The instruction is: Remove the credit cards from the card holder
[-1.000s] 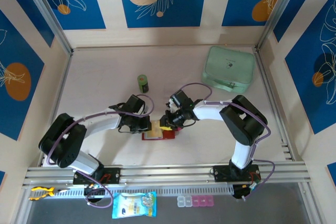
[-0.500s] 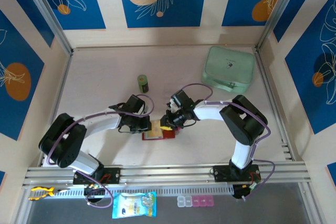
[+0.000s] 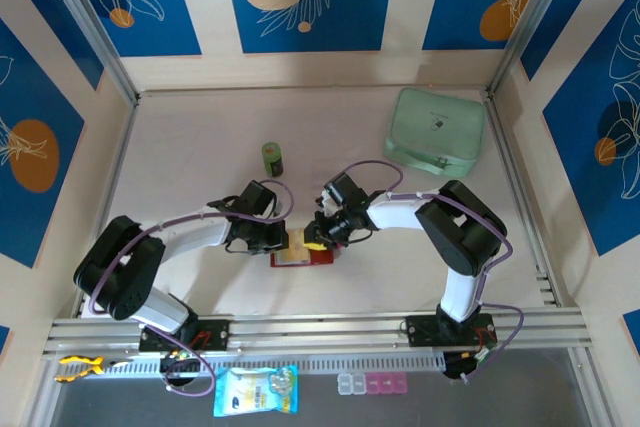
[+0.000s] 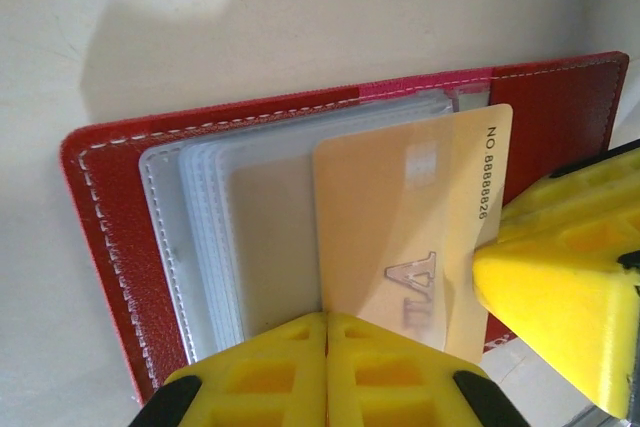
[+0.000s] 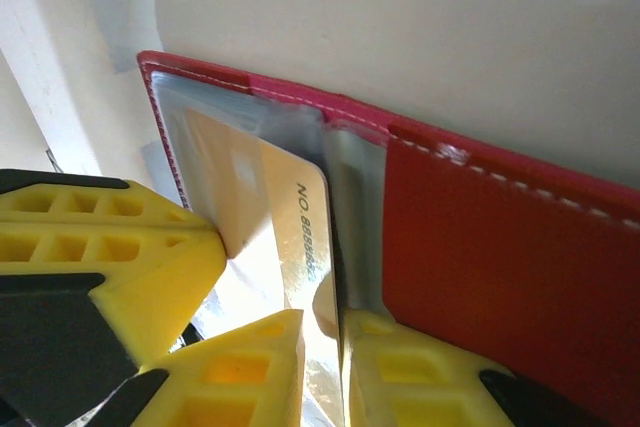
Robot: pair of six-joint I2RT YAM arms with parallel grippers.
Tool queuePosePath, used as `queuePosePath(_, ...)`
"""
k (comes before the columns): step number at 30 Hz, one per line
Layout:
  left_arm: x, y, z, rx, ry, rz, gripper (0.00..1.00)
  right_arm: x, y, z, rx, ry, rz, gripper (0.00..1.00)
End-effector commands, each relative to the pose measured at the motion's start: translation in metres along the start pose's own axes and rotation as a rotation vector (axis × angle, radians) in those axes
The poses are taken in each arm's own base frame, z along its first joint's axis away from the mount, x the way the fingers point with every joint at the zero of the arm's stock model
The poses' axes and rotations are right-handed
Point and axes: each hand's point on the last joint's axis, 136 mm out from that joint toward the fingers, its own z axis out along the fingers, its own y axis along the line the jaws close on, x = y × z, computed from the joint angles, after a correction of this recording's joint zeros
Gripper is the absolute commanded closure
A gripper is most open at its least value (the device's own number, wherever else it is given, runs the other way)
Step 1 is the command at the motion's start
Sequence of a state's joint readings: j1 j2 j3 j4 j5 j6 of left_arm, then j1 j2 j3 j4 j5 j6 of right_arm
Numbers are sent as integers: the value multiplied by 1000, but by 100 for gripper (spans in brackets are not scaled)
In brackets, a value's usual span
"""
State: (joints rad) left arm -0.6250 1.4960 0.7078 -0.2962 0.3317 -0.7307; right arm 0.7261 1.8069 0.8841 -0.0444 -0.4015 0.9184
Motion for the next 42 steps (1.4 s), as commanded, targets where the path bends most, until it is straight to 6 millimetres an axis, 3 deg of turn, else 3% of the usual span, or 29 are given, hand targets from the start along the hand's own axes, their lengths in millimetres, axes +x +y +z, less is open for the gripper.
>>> queuePosePath(1, 11, 12, 7, -45, 34, -4, 92, 3, 6, 0, -35, 21, 1, 84)
queuePosePath(14, 10, 12, 4, -51, 30, -1, 92, 5, -4, -9, -35, -3, 13, 94)
queuePosePath(28, 8, 10, 1, -46, 20, 6, 92, 14, -25, -39, 114, -36, -13, 96)
queuePosePath(34, 8, 10, 1, -43, 19, 7, 92, 12, -20, -45, 136, -52, -29, 96)
queuePosePath(42, 8, 10, 2, -38, 18, 2, 92, 14, -2, -28, 138, -36, -47, 91)
